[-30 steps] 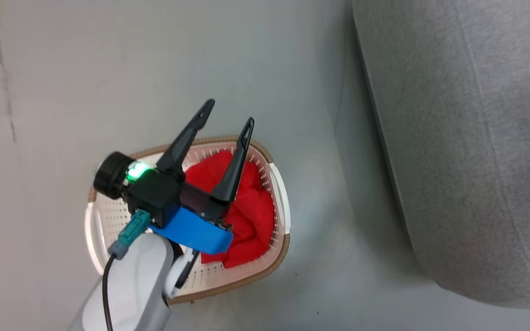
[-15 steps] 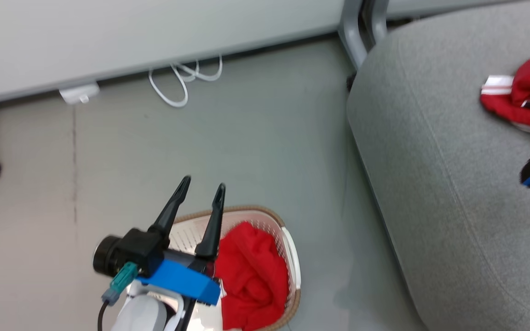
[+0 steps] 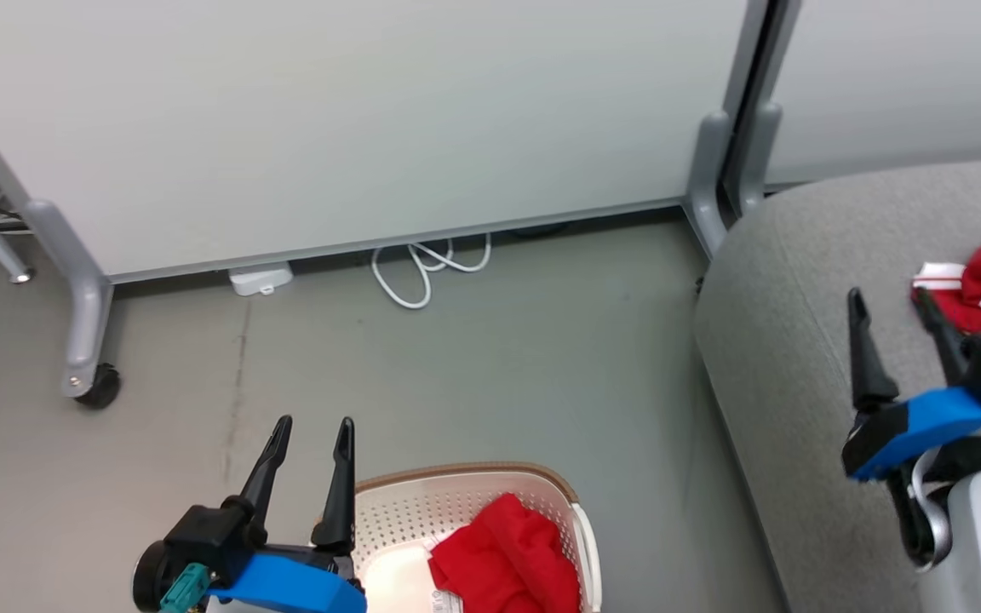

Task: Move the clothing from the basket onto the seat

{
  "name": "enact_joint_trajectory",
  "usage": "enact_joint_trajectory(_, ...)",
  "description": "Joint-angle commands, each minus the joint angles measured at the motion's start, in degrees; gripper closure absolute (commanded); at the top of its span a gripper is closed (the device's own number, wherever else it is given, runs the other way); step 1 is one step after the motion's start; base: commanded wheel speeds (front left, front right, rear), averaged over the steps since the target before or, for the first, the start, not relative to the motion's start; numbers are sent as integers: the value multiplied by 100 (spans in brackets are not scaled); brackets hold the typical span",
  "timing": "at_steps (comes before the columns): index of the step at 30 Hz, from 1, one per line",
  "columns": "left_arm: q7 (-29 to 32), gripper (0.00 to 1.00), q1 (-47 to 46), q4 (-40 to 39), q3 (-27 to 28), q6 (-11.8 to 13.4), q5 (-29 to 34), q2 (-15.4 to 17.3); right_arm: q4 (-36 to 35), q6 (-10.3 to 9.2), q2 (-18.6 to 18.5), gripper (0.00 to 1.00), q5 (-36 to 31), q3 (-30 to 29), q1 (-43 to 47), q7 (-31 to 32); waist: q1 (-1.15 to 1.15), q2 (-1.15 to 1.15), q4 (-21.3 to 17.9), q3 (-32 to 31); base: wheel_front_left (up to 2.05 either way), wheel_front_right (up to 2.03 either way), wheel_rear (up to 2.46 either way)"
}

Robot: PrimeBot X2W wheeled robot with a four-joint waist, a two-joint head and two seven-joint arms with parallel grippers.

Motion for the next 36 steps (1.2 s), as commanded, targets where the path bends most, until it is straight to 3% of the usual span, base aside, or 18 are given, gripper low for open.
enact_joint_trajectory(1, -16, 0, 41, -6, 40, -30, 34, -19, -86, 1, 24, 0, 44, 15, 124, 25, 2, 0, 119, -107, 0, 0, 0)
enact_joint_trajectory(13, -16, 0, 333, 36, 716, 14, 184, -86, -1431, 1, 448, 0, 95, 346, 1332, 238, 2, 0, 438, -261, 0, 0, 0)
enact_joint_trajectory(24, -16, 0, 343, 76, 1049, -10, 314, -107, -1727, 1, 474, 0, 346, 876, 1658, 311, 2, 0, 444, -235, 0, 0, 0)
enact_joint_trajectory(36, -16, 0, 266, 102, 1069, -37, 349, -147, -1742, 1, 476, 0, 429, 882, 1660, 288, 2, 0, 389, -152, 0, 0, 0)
